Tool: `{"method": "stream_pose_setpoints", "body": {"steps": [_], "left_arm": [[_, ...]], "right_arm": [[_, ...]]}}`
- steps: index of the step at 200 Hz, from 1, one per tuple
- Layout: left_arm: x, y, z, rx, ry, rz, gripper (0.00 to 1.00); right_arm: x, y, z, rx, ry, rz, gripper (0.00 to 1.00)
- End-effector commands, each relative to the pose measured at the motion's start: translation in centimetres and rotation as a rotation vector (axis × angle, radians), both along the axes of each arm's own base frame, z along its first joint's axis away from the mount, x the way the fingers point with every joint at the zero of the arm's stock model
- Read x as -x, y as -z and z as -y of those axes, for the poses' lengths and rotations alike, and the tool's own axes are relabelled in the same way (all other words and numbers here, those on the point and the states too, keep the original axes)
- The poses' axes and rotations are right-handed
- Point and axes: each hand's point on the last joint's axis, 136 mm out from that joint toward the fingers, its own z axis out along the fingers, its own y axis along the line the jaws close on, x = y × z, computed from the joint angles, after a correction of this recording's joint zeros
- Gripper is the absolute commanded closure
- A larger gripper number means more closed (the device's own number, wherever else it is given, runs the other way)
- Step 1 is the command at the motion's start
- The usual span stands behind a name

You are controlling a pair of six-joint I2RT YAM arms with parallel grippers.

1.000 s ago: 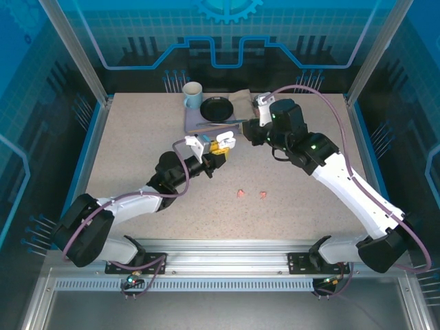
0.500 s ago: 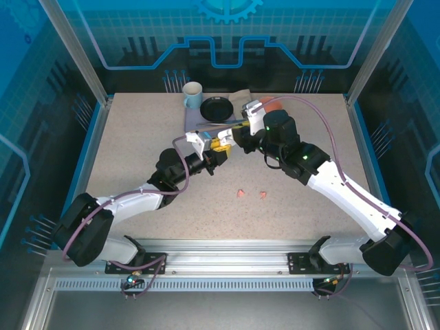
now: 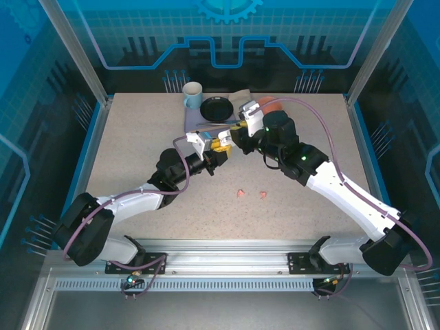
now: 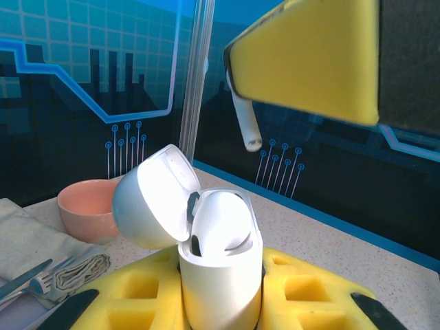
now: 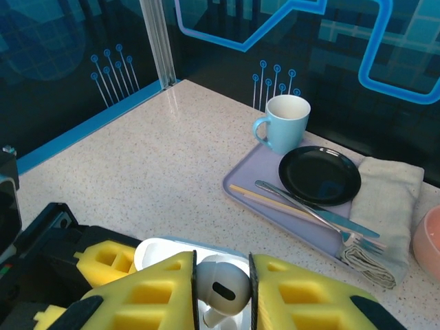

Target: Insert wireless bluetooth earbuds into charging case

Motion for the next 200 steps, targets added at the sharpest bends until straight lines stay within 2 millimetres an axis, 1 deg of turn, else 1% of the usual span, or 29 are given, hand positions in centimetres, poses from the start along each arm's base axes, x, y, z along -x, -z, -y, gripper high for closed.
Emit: {"method": "stream_pose_setpoints", "body": {"steps": [1,84,145,200], "left_arm": [[0.4,-1.8,0.6,0.028,0.032,0.036,1.0],[0.4,-1.9,0.5,0.029,0.03,0.038,1.0],[0.5,-1.9,0.5,0.03,0.031,0.042,1.0],[0.6,-2.0,0.4,0.028,0.031,0.045,1.0]], "right_arm": [[0.4,0.1,-1.0,0.018,-0.056,0.048,0.77],[0.5,0.7,-1.0,0.059,-0.078,0.085,0.78],[0.1,1.4,-0.7,0.082,-0.054,0.08,0.79],[-0.2,1.6,-0.3,0.093,-0.036,0.082,0.8]]}}
